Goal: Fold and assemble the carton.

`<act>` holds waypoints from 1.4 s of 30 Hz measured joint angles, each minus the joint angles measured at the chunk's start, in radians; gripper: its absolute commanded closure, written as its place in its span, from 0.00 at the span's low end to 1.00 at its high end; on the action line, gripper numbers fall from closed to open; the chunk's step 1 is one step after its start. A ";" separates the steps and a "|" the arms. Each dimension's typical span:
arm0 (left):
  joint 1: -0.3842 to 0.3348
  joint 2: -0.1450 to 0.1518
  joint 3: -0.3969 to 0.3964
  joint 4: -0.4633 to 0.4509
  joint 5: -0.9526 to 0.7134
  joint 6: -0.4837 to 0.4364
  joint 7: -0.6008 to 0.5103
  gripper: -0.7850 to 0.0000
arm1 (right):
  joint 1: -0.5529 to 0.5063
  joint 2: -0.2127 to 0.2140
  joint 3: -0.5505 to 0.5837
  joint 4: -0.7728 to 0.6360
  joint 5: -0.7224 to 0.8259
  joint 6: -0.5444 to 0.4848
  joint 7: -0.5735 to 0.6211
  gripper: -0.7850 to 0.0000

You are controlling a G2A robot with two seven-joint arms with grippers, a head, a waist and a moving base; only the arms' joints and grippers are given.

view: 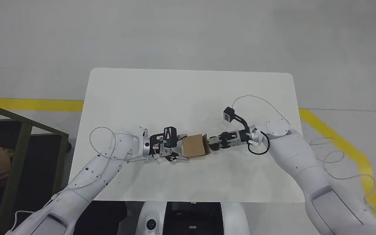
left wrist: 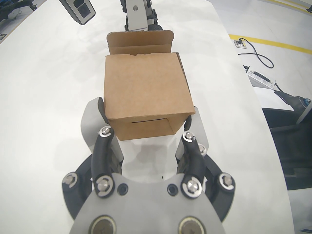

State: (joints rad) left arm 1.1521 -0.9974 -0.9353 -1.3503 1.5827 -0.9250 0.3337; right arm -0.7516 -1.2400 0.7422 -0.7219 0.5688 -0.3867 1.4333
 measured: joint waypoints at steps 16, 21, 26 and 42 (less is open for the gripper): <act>-0.002 0.002 0.002 -0.003 0.008 -0.002 0.009 0.35 | 0.019 -0.016 -0.011 0.023 -0.057 0.021 -0.006 0.80; -0.003 0.002 0.003 -0.001 0.005 -0.002 0.008 0.36 | 0.025 -0.019 -0.011 0.029 -0.077 0.022 -0.017 0.83; -0.003 0.002 0.004 0.000 0.003 0.000 0.008 0.36 | 0.028 -0.022 -0.012 0.026 -0.098 0.031 -0.029 0.84; -0.003 0.004 0.004 -0.005 0.002 0.001 0.007 0.37 | 0.021 -0.034 -0.011 -0.003 -0.114 0.045 -0.039 0.85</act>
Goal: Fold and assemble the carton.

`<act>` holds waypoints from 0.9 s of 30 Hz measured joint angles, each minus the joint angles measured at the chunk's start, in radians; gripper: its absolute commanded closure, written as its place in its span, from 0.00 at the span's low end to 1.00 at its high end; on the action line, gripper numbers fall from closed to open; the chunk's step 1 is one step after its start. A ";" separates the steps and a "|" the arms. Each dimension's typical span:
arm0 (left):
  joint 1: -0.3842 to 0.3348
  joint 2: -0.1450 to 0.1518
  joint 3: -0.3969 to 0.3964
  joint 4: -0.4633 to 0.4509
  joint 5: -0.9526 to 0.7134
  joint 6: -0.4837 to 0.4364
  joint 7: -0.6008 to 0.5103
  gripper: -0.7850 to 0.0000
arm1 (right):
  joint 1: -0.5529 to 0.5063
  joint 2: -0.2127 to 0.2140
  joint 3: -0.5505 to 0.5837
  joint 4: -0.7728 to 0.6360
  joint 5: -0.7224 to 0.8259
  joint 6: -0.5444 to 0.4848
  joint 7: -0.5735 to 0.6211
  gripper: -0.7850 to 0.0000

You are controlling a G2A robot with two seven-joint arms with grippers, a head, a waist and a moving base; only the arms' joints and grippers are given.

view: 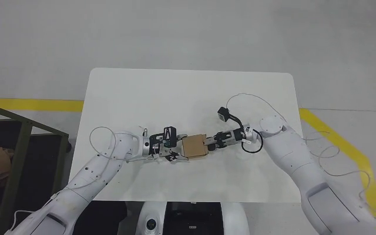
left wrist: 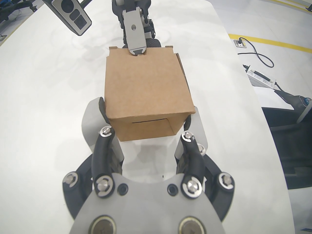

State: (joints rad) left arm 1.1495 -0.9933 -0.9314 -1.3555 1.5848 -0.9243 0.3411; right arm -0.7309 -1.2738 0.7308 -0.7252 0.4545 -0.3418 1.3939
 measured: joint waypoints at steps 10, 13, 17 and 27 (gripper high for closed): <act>-0.004 -0.002 0.007 0.001 -0.005 -0.004 -0.004 0.37 | -0.003 -0.009 0.000 0.004 -0.005 -0.006 -0.005 0.75; -0.006 -0.002 0.008 0.006 -0.005 -0.005 -0.005 0.38 | 0.000 -0.004 0.012 0.011 -0.009 -0.012 -0.003 0.71; -0.007 -0.001 0.008 0.009 -0.007 -0.007 -0.007 0.39 | -0.001 0.006 0.032 0.006 -0.018 -0.017 0.000 0.69; -0.008 -0.001 0.009 0.007 -0.007 -0.005 -0.008 0.46 | -0.024 0.029 0.077 -0.050 -0.037 -0.020 -0.014 1.00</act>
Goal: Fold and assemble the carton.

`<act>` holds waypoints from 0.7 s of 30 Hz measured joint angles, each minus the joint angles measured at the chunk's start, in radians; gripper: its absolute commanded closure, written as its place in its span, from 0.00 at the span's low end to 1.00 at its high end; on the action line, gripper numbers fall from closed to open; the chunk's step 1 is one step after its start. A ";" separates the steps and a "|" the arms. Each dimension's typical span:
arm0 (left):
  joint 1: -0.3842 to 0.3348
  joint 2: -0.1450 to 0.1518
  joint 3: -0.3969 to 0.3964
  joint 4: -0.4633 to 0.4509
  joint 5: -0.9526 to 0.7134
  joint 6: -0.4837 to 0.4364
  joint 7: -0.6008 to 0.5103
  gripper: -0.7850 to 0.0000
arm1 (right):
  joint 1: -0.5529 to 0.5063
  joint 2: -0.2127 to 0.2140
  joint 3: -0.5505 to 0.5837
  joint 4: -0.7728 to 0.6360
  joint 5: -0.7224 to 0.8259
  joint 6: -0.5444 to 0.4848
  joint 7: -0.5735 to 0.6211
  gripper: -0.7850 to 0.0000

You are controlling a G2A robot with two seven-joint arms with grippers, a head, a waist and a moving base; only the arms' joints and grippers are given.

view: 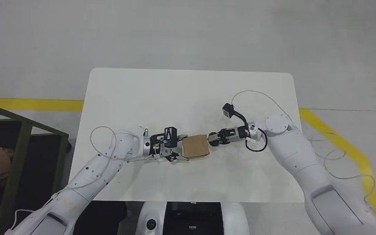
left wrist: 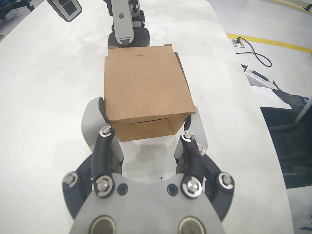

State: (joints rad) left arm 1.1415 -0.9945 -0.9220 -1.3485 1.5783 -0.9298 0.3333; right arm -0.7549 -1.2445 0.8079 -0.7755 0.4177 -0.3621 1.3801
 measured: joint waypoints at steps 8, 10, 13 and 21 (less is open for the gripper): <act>0.000 0.001 -0.001 -0.002 0.000 -0.001 -0.005 0.47 | -0.013 -0.003 -0.006 -0.026 -0.004 0.015 0.003 1.00; 0.000 0.001 -0.001 -0.003 -0.001 -0.001 -0.006 0.46 | -0.012 -0.007 -0.012 -0.027 -0.003 0.017 0.007 1.00; 0.000 0.001 0.000 -0.004 -0.003 -0.002 -0.006 0.47 | -0.010 -0.013 -0.020 -0.022 -0.002 0.018 0.006 1.00; -0.002 0.001 0.002 0.001 -0.005 0.000 -0.007 0.45 | 0.000 -0.020 -0.020 0.010 0.004 0.007 0.009 1.00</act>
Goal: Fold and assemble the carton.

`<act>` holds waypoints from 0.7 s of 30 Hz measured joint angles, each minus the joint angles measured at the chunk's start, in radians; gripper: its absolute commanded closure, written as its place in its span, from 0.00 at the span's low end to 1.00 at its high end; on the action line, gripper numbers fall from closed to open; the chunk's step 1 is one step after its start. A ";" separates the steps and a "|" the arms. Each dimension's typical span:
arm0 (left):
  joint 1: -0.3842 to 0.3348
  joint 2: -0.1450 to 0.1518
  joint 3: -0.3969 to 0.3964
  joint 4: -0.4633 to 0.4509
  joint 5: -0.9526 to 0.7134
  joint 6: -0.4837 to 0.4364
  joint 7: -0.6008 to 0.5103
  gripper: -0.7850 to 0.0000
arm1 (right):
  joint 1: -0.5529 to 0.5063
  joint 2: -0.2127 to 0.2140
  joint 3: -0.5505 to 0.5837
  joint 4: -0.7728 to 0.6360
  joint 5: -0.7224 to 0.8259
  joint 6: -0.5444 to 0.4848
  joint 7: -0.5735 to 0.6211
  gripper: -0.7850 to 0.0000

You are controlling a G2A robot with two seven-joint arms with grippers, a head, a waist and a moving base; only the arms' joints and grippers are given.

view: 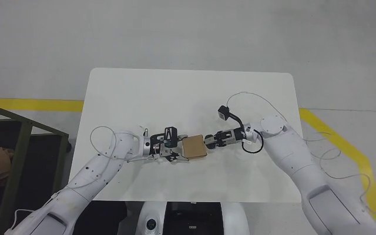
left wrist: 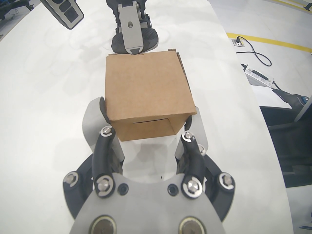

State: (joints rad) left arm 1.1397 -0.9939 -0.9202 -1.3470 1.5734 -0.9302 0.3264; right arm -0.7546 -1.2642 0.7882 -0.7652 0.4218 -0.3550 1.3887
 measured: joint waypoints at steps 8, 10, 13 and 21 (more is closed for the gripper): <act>-0.001 0.000 -0.001 0.007 -0.011 0.000 0.001 0.45 | -0.027 0.016 0.020 -0.028 -0.021 0.018 0.011 1.00; -0.001 -0.001 0.000 0.008 -0.013 0.001 0.000 0.45 | -0.036 0.016 0.019 -0.041 -0.023 0.026 0.010 1.00; -0.002 -0.002 0.003 0.008 -0.015 0.000 -0.002 0.45 | -0.048 0.016 0.020 -0.056 -0.013 0.024 0.008 1.00; -0.010 -0.004 0.007 0.006 -0.017 0.000 -0.010 0.45 | -0.053 0.008 0.011 -0.065 -0.006 0.024 -0.005 1.00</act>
State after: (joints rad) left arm 1.1294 -0.9978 -0.9133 -1.3413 1.5565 -0.9303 0.3163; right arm -0.8077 -1.2567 0.7993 -0.8301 0.4161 -0.3310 1.3834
